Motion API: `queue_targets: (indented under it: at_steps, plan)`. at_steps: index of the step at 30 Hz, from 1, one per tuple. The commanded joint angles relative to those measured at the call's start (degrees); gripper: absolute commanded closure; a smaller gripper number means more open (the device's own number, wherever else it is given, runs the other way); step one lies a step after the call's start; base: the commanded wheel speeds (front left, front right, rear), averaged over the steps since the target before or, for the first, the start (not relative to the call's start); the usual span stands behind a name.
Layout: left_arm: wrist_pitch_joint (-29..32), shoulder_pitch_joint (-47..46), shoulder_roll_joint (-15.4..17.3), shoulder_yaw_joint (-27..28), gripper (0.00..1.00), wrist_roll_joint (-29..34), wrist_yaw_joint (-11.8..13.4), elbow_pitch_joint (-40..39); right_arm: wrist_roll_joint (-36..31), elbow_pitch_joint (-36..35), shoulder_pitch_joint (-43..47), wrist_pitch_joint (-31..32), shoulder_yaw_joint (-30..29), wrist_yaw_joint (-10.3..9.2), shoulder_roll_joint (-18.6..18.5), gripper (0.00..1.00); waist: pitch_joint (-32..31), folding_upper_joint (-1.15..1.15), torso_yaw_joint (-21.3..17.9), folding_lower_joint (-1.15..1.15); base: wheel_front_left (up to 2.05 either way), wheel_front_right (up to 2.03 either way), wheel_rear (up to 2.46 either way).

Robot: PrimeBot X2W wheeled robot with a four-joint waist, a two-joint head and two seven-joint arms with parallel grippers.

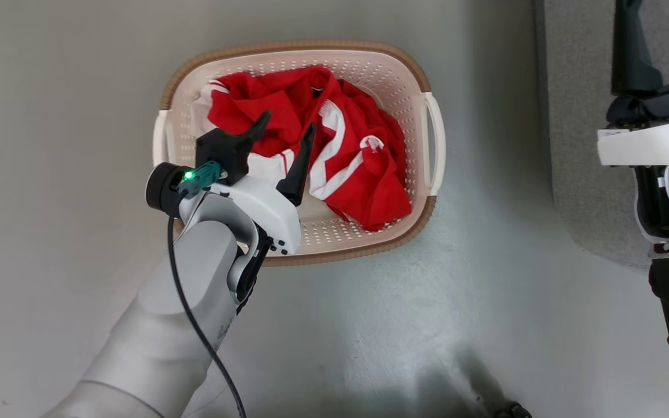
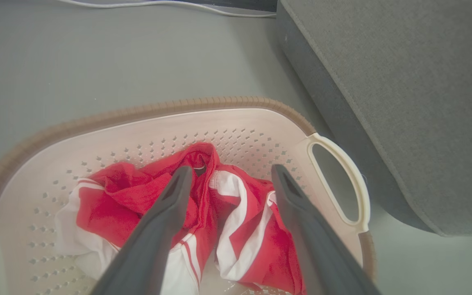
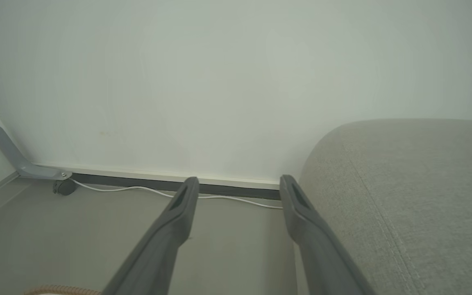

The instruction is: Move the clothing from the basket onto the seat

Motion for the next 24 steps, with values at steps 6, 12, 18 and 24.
queue_targets:
  at_steps: [6,12,18,24]
  plan:
    - [3.12,-7.60,0.68,-9.96,0.00,-8.03,0.09,9.65,0.84,-3.05,-0.55,-0.60,3.47,0.41,0.90,0.00,2.20,0.00,-2.44,0.00,0.00,0.00,0.00]
    - [7.08,-12.91,0.68,-16.60,0.00,-9.61,3.63,16.19,1.10,-4.53,-1.32,-0.60,4.77,0.41,1.79,0.00,4.23,0.00,-3.81,0.00,0.00,0.00,0.00]
    - [8.70,-15.38,0.68,-19.79,0.00,-12.01,3.03,18.68,1.47,-5.60,-1.41,-0.60,5.37,0.41,2.67,0.00,5.96,0.00,-5.16,0.00,0.00,0.00,0.00]
    - [9.09,-15.31,0.68,-22.66,0.00,-16.41,-0.22,16.41,1.81,-5.61,-1.99,-0.60,5.73,0.41,3.69,0.00,7.26,0.00,-6.44,0.00,0.00,0.00,0.00]
